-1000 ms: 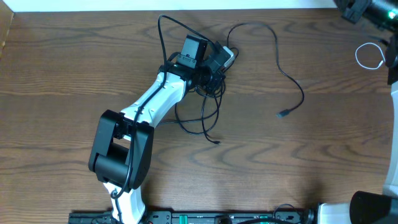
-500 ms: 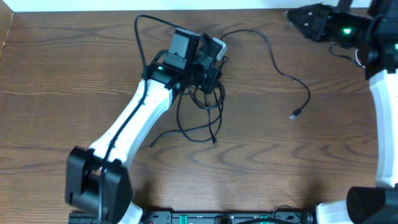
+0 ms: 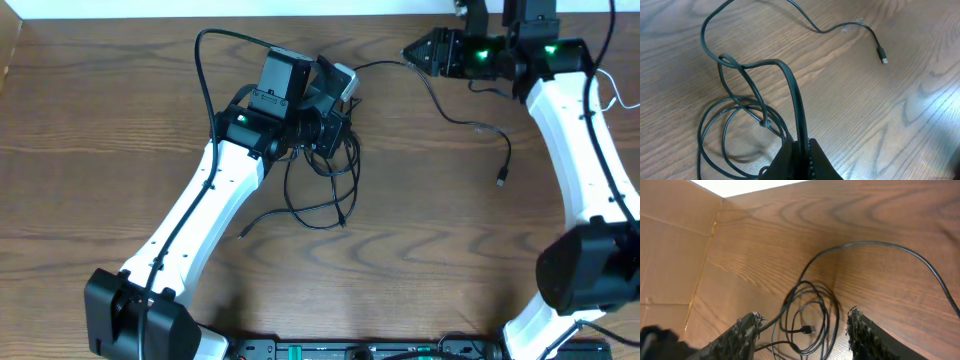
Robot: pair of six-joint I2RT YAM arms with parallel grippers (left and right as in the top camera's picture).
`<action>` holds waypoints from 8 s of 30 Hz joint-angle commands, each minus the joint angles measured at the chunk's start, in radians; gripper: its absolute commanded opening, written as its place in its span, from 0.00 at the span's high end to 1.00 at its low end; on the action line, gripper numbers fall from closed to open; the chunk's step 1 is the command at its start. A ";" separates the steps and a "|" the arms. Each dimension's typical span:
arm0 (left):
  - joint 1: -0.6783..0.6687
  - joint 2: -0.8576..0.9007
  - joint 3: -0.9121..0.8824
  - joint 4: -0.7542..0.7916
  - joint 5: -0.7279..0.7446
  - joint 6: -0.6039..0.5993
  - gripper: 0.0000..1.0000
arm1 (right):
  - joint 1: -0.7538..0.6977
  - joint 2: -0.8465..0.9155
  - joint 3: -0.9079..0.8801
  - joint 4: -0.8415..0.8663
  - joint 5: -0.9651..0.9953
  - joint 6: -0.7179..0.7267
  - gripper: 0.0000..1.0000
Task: Untangle cables
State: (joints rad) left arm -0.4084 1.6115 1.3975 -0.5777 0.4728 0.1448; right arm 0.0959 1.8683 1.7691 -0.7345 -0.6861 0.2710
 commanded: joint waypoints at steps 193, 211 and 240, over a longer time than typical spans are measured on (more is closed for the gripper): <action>-0.012 -0.069 -0.026 0.104 0.170 -0.127 0.24 | 0.142 -0.094 -0.002 -0.264 -0.084 -0.254 0.99; -0.023 -0.004 -0.179 0.431 0.122 -0.211 0.29 | 0.128 -0.094 -0.002 -0.280 -0.084 -0.253 0.99; 0.120 0.034 -0.179 0.254 -0.388 -0.394 0.93 | 0.096 -0.295 -0.002 -0.344 -0.145 -0.298 0.99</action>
State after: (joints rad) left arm -0.3092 1.6440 1.2175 -0.2768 0.2058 -0.2268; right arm 0.2211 1.7103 1.7626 -1.0939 -0.7795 0.0048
